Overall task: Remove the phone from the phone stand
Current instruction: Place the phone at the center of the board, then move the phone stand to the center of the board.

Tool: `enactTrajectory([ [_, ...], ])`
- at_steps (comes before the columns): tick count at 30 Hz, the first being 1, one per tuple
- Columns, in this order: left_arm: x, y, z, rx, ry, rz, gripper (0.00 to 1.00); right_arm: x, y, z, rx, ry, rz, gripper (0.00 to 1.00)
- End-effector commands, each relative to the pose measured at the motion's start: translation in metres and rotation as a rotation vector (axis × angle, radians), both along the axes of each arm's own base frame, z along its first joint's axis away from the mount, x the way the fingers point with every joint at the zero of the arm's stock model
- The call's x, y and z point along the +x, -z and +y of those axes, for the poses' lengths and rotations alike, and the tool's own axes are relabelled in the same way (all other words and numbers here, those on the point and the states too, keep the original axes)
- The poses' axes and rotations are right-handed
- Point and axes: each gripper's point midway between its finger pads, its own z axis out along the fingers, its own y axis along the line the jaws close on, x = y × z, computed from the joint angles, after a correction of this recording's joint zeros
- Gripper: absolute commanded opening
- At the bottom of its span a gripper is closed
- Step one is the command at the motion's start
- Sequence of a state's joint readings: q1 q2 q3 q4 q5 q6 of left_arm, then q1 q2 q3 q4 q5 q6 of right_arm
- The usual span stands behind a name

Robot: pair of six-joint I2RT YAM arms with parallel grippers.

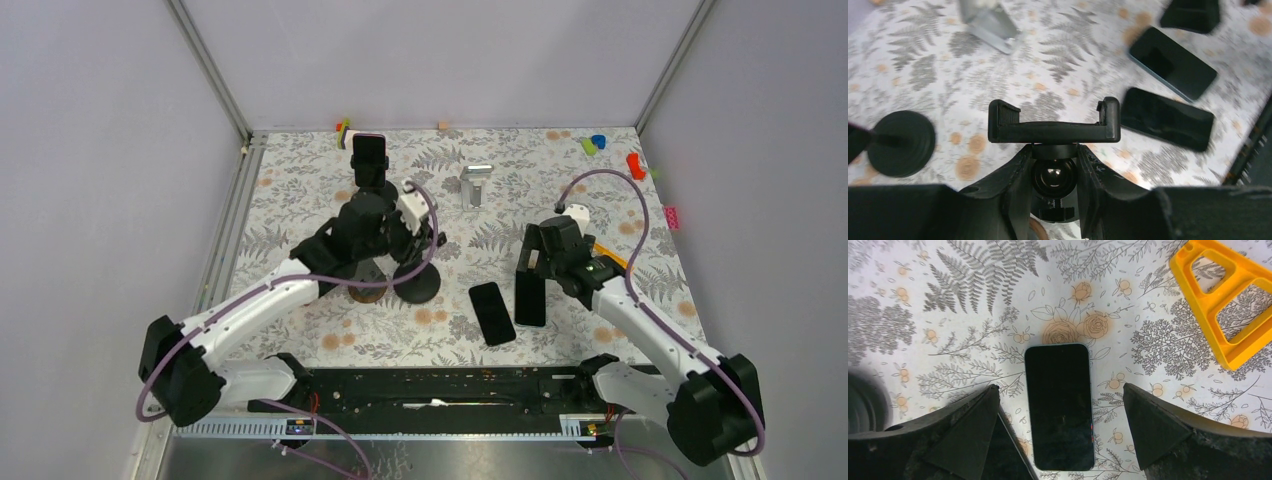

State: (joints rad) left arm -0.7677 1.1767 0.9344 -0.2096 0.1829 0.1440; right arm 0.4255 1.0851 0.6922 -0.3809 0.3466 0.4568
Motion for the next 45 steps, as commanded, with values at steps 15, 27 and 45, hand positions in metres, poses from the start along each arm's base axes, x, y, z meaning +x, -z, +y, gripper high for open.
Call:
enactTrajectory([
  [15, 0.151, -0.087, 0.135, -0.188, -0.667, -0.181, 0.00, -0.008, -0.019, -0.012, -0.035, -0.017, -0.091, 1.00],
  [27, 0.187, -0.087, 0.245, -0.180, -0.984, -0.216, 0.00, -0.006, -0.019, -0.002, -0.002, -0.051, -0.075, 1.00],
  [45, 0.195, -0.056, 0.278, -0.136, -1.119, -0.168, 0.71, -0.015, -0.003, -0.006, 0.010, -0.011, -0.046, 1.00],
])
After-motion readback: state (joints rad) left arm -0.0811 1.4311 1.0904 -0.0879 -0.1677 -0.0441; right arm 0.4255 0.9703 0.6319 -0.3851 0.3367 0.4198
